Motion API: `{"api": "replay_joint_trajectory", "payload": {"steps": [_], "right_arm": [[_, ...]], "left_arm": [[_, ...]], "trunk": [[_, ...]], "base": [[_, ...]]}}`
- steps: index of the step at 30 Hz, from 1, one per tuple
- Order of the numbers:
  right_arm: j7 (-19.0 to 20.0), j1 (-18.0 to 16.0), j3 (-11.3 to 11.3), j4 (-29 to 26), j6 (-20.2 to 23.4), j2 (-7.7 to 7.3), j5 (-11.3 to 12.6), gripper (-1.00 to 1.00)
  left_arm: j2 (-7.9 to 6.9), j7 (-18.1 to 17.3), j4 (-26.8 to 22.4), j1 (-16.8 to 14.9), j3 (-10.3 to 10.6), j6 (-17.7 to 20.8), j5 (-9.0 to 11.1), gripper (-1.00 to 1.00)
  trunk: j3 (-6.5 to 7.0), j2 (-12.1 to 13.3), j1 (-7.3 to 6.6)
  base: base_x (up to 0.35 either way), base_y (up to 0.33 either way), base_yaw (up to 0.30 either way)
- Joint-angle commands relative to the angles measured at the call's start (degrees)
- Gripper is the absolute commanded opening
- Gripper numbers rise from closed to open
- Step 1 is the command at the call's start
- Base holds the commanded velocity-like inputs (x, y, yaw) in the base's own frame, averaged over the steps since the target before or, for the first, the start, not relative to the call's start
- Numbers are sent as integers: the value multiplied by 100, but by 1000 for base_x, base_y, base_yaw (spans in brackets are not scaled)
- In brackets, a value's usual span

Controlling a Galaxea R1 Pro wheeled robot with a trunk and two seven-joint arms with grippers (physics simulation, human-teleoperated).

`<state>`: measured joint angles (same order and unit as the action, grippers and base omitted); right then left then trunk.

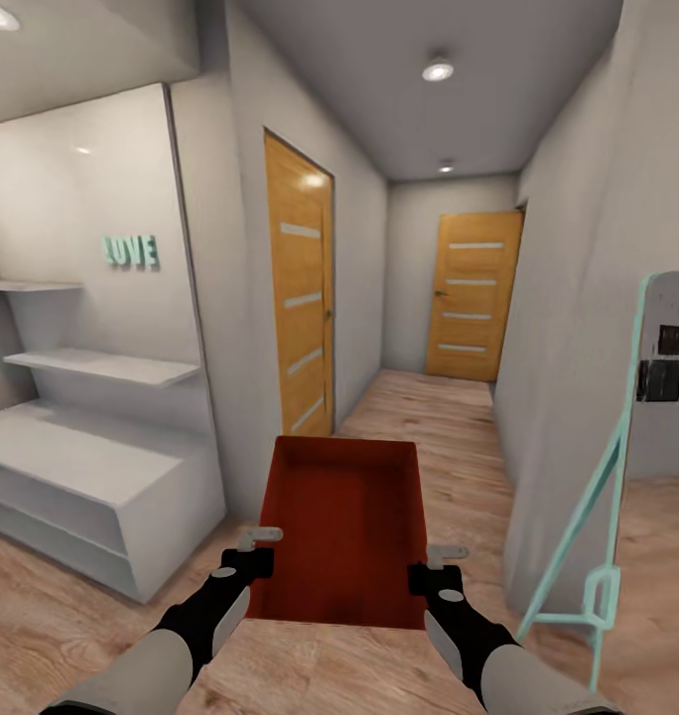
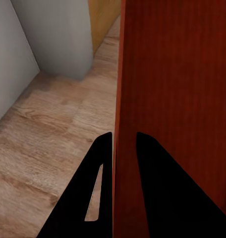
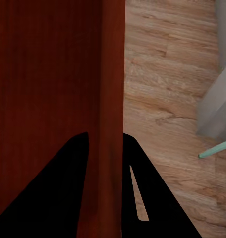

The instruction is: Move the two storage containers from the living room to the garage. In the garage, place one container on the floor and stack the other container on top of it (either order is fine).

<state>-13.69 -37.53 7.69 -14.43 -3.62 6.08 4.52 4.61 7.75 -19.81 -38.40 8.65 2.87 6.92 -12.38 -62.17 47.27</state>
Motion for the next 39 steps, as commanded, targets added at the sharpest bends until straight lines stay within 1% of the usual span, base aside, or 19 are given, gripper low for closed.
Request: {"api": "replay_joint_trajectory", "payload": {"steps": [1,19,35,39], "right_arm": [[-20,-8,-65,19,-16,-1,128,-100],[-20,-8,-57,19,-16,-1,128,-100],[-20,-8,-57,19,-16,-1,128,-100],[-20,-8,-60,19,-16,-1,128,-100]], "left_arm": [[-47,165,-31,0,30,-62,-50,-100],[-47,165,-25,0,31,-64,-50,-100],[-47,165,-30,0,31,-66,-50,-100],[-49,165,-31,0,31,-67,-50,-100]], "trunk": [[-8,-5,4],[-8,-5,4],[-8,-5,4],[-8,-5,4]], "base": [[304,217,-193],[304,215,-277],[306,171,-284],[306,169,-132]]}}
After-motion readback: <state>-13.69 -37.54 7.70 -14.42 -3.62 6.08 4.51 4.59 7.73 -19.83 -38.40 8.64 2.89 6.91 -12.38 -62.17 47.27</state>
